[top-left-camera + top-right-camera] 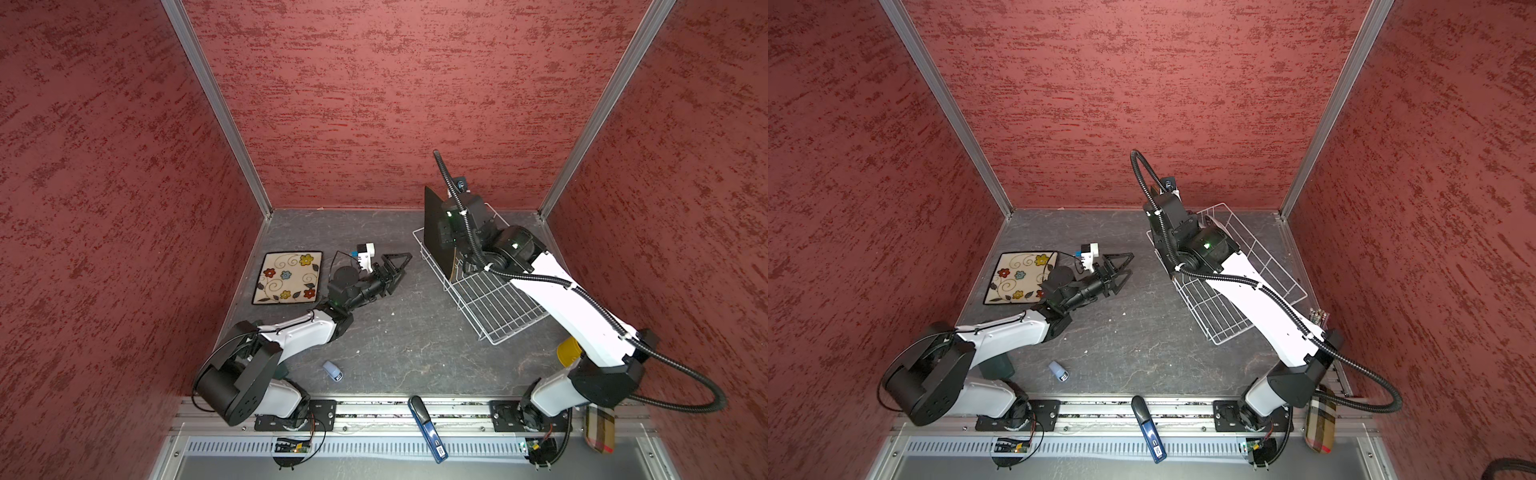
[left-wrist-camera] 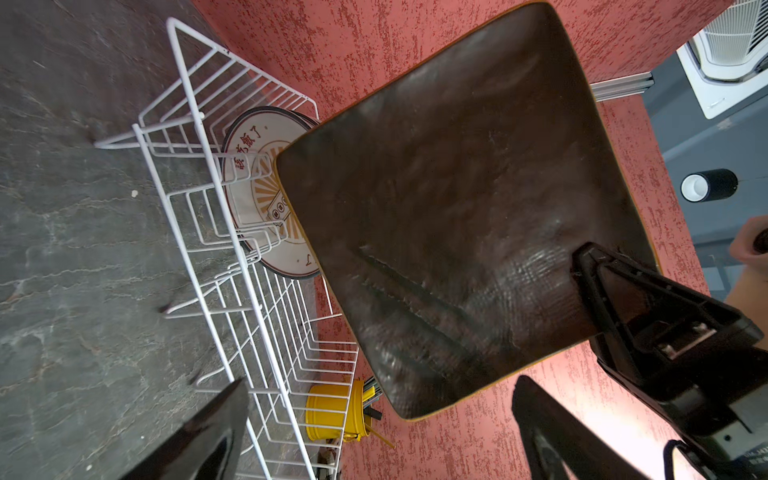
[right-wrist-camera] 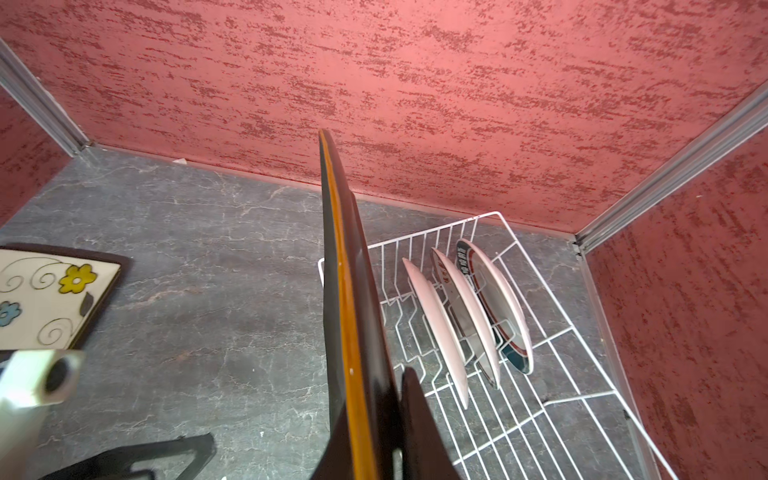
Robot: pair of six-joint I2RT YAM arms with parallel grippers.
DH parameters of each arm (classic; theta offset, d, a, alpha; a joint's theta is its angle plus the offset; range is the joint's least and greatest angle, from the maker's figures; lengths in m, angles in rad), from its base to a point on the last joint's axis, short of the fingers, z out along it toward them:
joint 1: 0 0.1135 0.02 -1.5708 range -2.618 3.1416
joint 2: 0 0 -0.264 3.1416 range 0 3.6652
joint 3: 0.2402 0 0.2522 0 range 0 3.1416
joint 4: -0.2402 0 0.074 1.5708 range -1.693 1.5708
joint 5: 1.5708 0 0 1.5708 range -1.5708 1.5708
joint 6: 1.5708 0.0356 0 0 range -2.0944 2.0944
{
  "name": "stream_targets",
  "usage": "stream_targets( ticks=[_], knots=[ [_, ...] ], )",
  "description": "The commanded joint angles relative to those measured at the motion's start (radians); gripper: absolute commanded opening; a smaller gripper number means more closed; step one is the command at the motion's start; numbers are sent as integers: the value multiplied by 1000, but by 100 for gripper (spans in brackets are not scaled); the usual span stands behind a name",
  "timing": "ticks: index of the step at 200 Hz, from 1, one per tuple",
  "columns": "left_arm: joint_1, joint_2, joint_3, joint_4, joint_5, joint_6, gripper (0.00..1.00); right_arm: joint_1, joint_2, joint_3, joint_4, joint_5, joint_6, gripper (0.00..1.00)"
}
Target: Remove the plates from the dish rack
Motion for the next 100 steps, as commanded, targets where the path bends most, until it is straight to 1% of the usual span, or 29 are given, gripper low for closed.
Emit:
stream_targets(
  ticks=[1, 39, 73, 100],
  knots=[
    [-2, 47, 30, 143, 19, -24, 99, 6, -28, 66, 165, -23, 39, 0],
    [-2, 143, 38, 333, 28, -73, 97, 8, -29, 71, 169, -42, 64, 0],
    [-6, 197, 41, 398, 22, -106, 96, 11, -35, 69, 173, -46, 71, 0],
    [-9, 216, 42, 405, 18, -111, 96, 12, -36, 69, 176, -51, 74, 0]
  ],
)
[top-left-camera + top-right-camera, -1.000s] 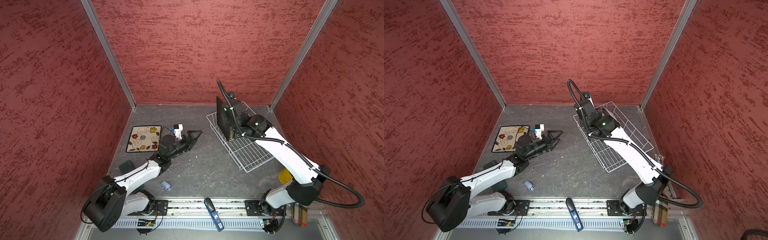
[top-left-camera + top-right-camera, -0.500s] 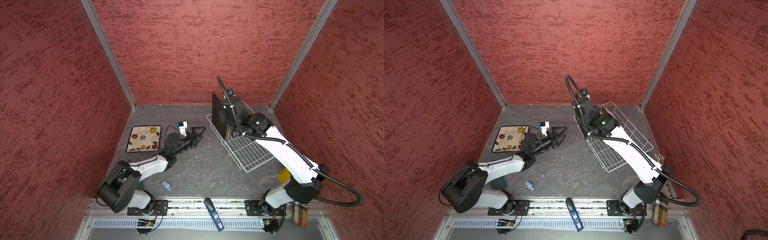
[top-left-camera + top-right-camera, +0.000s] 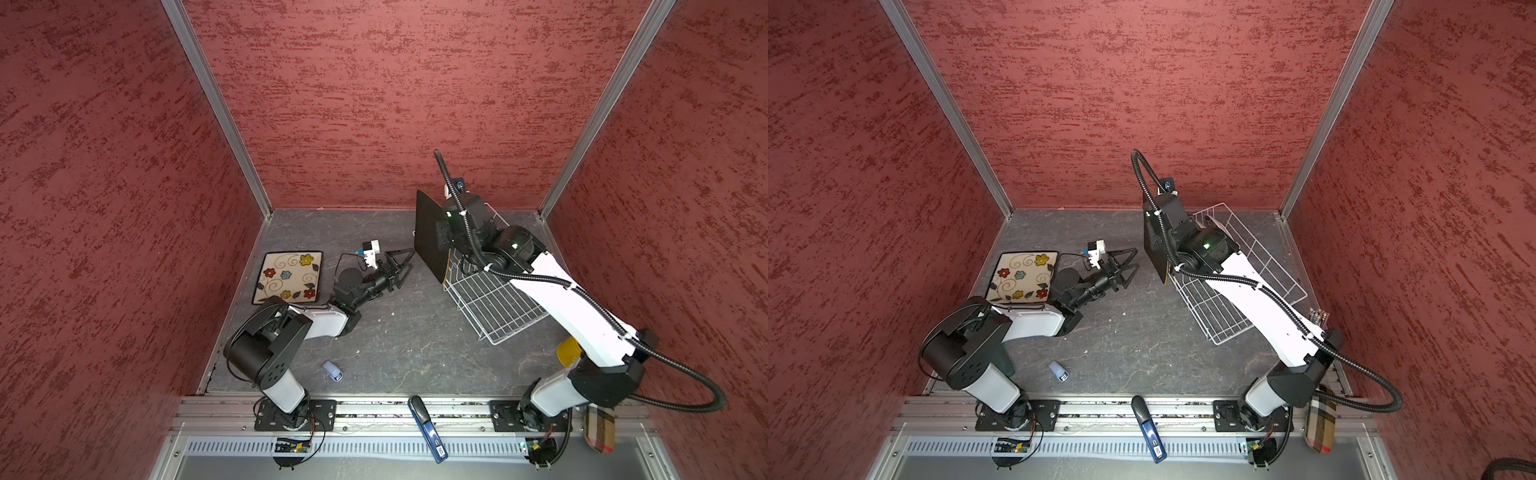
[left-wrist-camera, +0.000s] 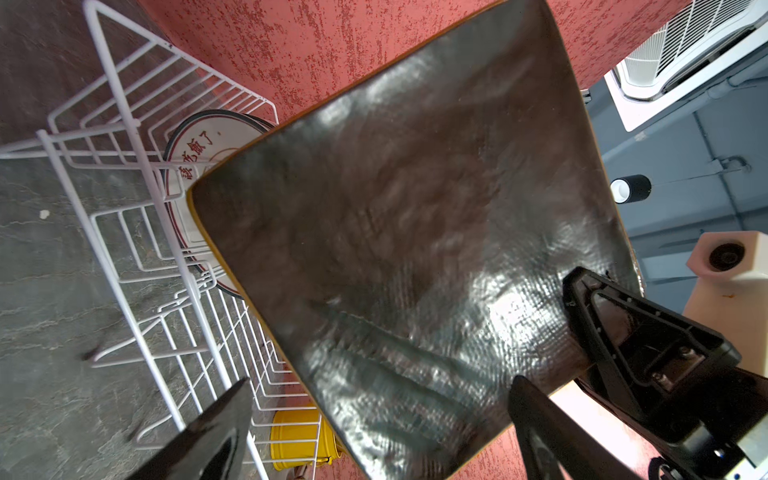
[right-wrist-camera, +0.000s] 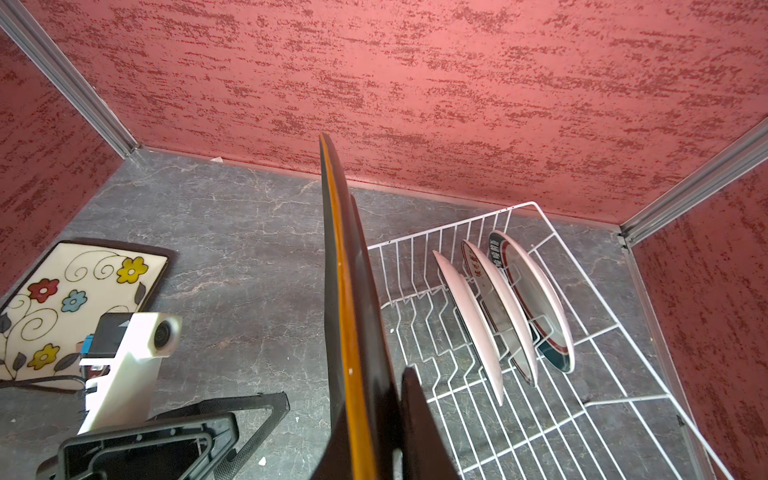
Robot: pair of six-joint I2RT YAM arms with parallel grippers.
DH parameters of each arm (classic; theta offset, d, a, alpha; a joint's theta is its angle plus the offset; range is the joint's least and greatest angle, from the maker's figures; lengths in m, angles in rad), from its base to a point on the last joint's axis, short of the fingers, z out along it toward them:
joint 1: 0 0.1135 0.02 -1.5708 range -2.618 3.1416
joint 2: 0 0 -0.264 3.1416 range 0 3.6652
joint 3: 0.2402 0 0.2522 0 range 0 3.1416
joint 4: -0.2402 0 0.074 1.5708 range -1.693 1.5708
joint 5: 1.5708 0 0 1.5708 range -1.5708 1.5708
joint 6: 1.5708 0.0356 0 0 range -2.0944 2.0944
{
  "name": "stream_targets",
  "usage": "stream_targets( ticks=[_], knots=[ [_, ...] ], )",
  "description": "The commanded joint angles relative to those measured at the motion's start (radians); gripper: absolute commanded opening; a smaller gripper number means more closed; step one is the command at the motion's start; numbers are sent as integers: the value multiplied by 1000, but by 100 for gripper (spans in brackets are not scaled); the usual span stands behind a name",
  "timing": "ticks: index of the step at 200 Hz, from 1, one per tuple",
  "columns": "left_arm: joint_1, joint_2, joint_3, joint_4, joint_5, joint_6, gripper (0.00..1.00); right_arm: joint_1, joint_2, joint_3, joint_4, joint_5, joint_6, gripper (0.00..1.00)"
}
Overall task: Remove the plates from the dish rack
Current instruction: 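Close the left gripper on the brown plate's edge held by the right gripper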
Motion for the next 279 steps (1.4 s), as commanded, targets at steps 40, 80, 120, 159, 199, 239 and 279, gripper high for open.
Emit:
stream_targets(
  ticks=[40, 80, 120, 159, 199, 239, 279],
  knots=[
    [-25, 49, 26, 87, -3, -17, 96, 14, -30, 75, 189, 19, 23, 0],
    [-34, 92, 26, 140, -19, -37, 96, 18, -20, 90, 181, 17, 21, 0],
    [-37, 137, 55, 218, -24, -77, 96, 19, -38, 87, 191, 33, 27, 0],
    [-56, 138, 85, 217, -37, -61, 96, 19, -69, 55, 229, -2, 53, 0],
    [-62, 128, 103, 218, -48, -53, 96, 19, -85, 33, 235, 3, 64, 0],
    [-62, 64, 66, 219, -97, -4, 92, 19, -175, -49, 262, -4, 110, 0],
    [-61, 8, 68, 219, -106, 31, 86, 19, -298, -218, 355, -43, 185, 0]
  ],
)
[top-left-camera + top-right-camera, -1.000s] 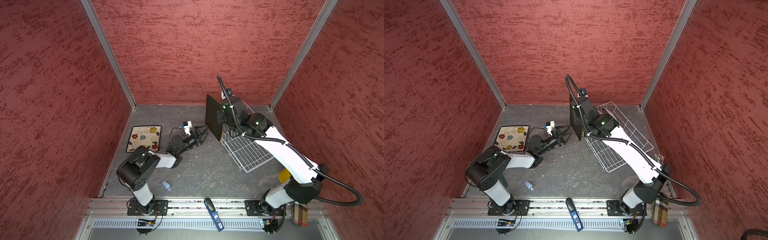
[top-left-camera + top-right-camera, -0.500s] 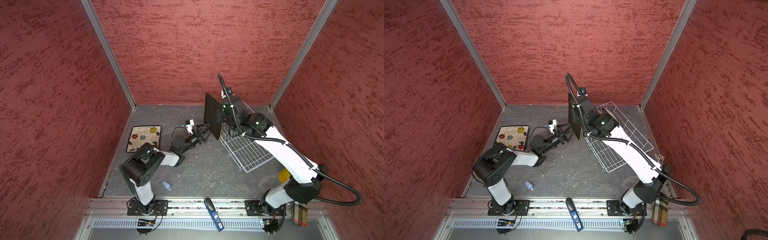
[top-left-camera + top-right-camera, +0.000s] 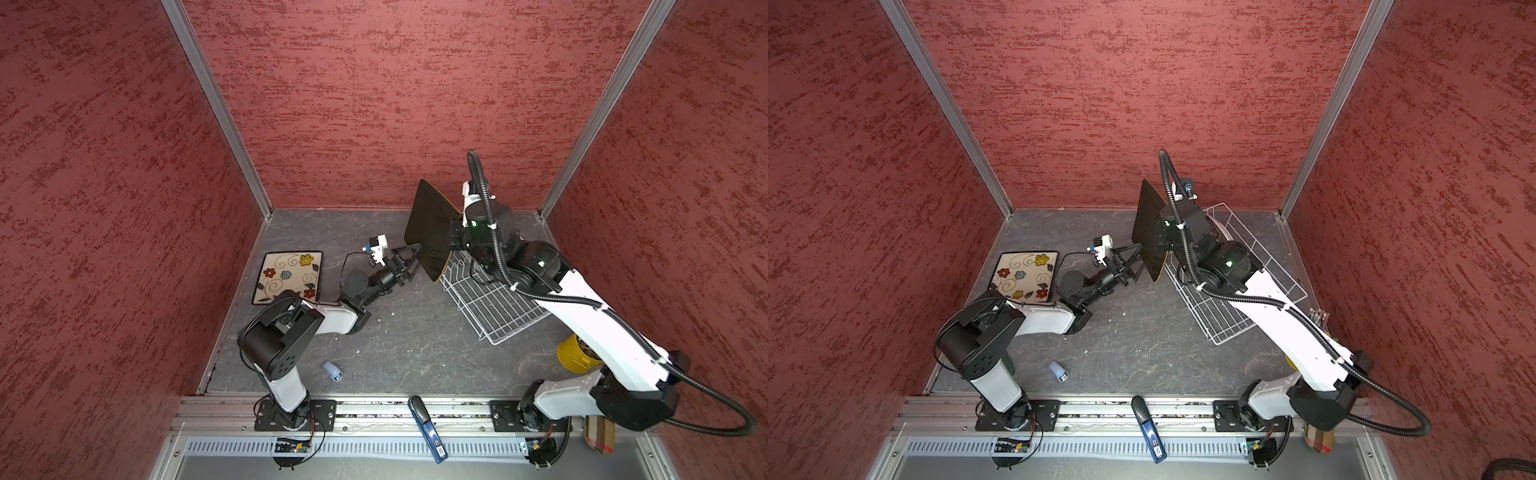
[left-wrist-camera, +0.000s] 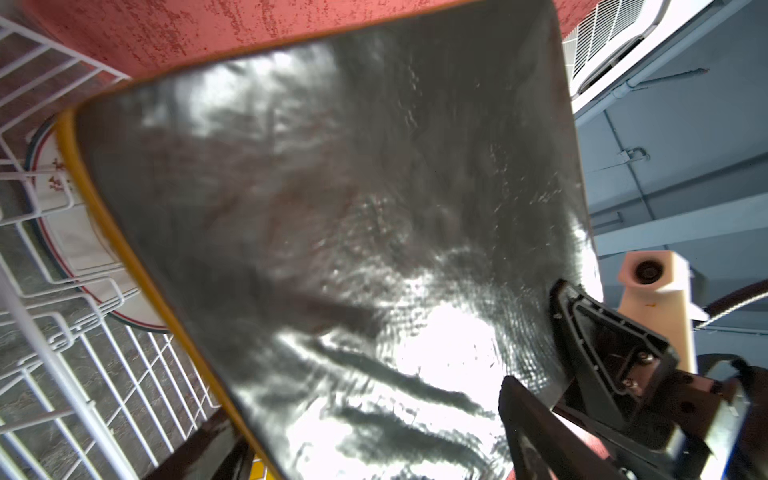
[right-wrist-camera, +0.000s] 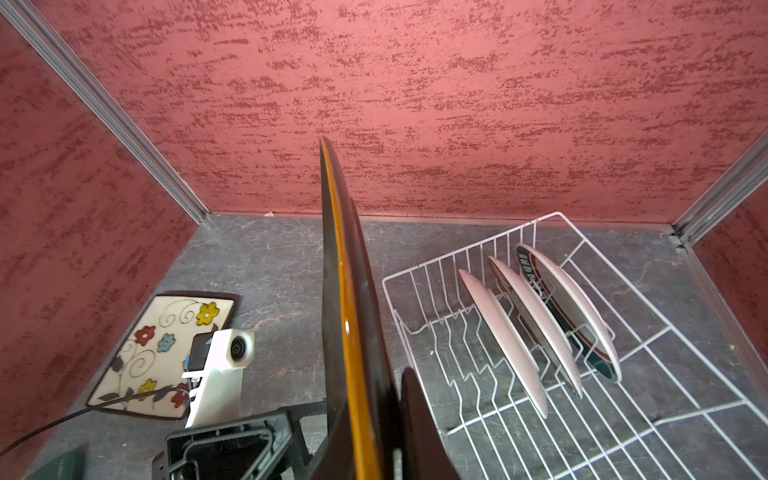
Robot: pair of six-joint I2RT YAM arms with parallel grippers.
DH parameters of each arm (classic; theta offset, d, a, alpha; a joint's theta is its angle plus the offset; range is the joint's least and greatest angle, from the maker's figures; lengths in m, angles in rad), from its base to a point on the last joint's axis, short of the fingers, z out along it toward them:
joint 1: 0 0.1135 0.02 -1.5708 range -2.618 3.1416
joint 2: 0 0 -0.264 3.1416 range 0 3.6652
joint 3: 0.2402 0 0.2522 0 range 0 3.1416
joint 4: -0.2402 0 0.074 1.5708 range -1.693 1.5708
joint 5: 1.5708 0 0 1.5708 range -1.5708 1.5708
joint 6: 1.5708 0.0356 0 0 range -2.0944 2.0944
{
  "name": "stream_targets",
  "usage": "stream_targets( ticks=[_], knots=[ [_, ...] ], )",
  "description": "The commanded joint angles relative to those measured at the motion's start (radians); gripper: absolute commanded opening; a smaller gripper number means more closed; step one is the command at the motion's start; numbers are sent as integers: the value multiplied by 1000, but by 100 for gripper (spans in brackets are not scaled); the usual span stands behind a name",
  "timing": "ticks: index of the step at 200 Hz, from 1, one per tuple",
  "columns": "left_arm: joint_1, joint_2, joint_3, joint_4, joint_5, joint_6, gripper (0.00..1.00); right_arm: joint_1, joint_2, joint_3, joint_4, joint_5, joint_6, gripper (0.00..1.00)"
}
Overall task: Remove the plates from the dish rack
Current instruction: 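Close the left gripper on the brown plate's edge held by the right gripper, then open the right gripper and pull the brown plate away with the left gripper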
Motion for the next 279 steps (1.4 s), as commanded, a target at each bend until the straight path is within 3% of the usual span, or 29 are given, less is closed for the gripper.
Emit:
stream_targets(
  ticks=[1, 108, 146, 165, 211, 236, 250, 279],
  knots=[
    [2, -58, 1, 48, -35, 51, 86, 4, -107, -47, 191, -10, 75, 0],
    [34, -105, 18, 49, -37, 54, 75, 3, -266, -311, 486, -148, 201, 0],
    [43, -128, 0, 50, -47, 54, 53, 2, -300, -396, 580, -128, 240, 0],
    [48, -136, -10, 49, -49, 53, 46, -10, -315, -453, 637, -137, 275, 0],
    [71, -155, -32, 49, -43, 49, 22, -56, -303, -459, 618, -207, 317, 0],
    [77, -157, -35, 49, -37, 40, 0, -79, -296, -459, 587, -218, 330, 0],
    [79, -160, -41, 49, -38, 43, 0, -88, -298, -472, 593, -229, 336, 0],
    [94, -174, -55, 49, -38, 45, 0, -104, -310, -492, 601, -235, 337, 51]
  ],
)
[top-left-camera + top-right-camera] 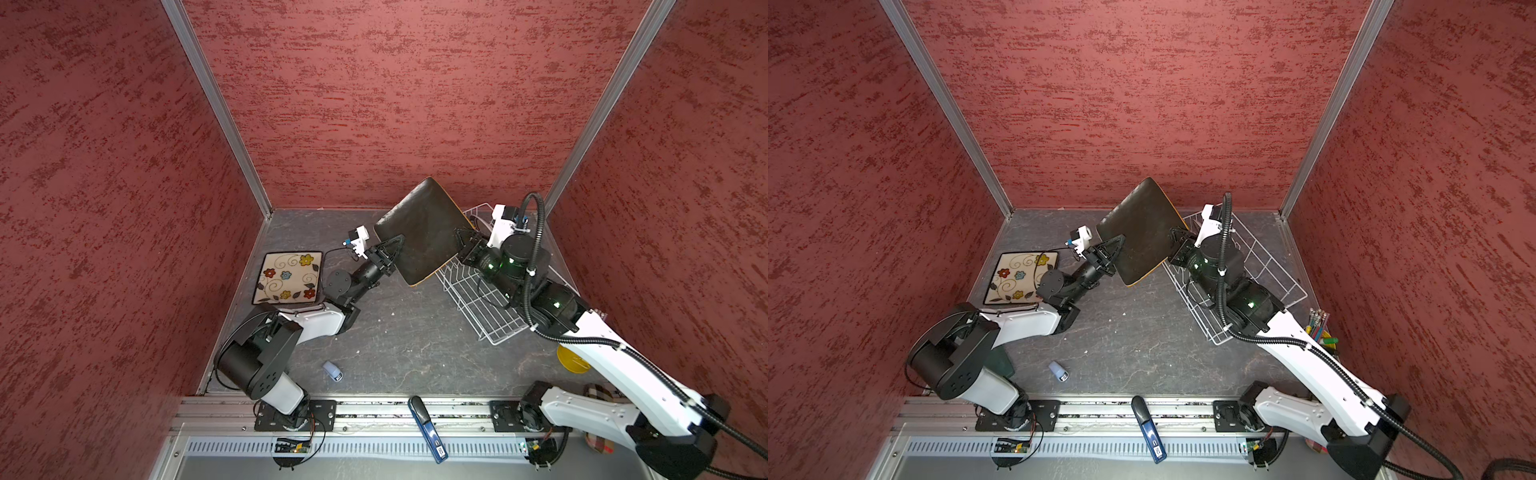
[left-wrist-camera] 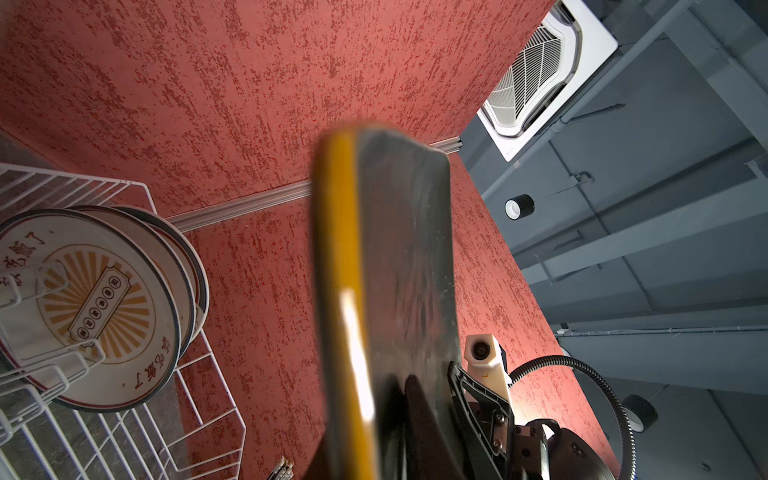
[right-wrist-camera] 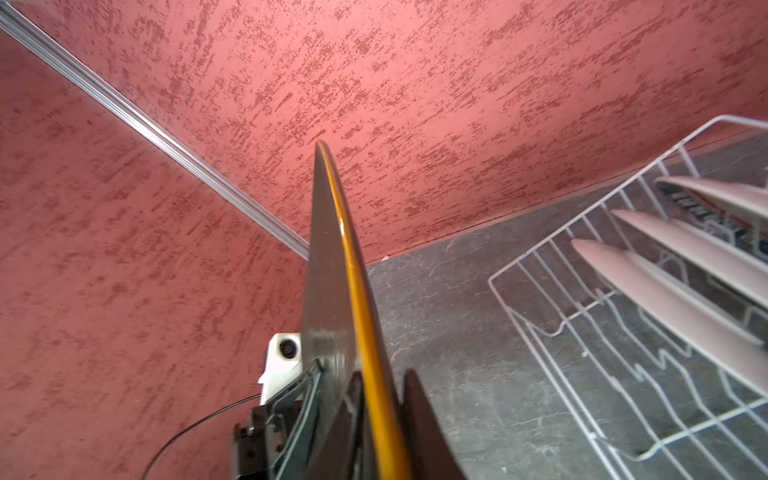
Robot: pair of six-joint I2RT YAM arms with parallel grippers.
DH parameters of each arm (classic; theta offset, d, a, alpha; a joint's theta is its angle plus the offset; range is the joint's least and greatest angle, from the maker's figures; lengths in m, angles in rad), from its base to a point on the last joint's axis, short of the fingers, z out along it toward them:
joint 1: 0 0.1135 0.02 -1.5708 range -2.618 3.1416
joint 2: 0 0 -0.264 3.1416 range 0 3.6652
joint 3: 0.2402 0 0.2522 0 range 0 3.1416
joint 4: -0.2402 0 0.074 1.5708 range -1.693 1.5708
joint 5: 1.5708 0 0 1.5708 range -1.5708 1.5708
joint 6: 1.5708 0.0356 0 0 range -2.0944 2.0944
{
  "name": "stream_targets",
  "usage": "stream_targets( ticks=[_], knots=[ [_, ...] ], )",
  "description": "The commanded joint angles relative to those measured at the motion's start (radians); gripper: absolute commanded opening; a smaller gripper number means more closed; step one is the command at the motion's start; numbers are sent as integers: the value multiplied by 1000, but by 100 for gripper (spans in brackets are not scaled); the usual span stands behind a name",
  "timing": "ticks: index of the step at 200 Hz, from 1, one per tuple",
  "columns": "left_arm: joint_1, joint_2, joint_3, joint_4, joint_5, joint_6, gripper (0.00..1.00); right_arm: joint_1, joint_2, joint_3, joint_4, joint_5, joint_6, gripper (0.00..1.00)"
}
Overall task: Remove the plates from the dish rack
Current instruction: 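Open the right gripper and pull the brown plate away with the left gripper, then carry the brown plate with the left gripper over the flowered plate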
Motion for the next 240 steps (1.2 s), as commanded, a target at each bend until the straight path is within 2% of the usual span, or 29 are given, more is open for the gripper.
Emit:
stream_targets(
  ticks=[1, 14, 25, 61, 92, 127, 177, 240],
  knots=[
    [18, -36, -13, 42, 8, 48, 0, -19, -28, 3, 116, -1, 6, 53],
    [31, -52, -23, 40, 6, 48, 0, -26, -34, -1, 113, 1, 4, 65],
    [44, -68, -40, 40, 2, 45, 0, -32, -40, -4, 109, 5, -2, 70],
    [81, -130, -110, 40, -18, 43, 0, -51, -53, -22, 99, 9, -2, 72],
    [117, -183, -186, 39, -51, 46, 0, -63, -56, -40, 114, -9, -2, 78],
    [125, -255, -246, 2, -87, 94, 0, -71, -26, -35, 106, -49, -7, 80],
    [182, -442, -331, -201, -168, 131, 0, -74, 7, -17, 84, -98, -19, 81],
    [405, -771, -393, -599, -154, 137, 0, -78, 6, -38, 65, -73, -24, 81]
  ],
)
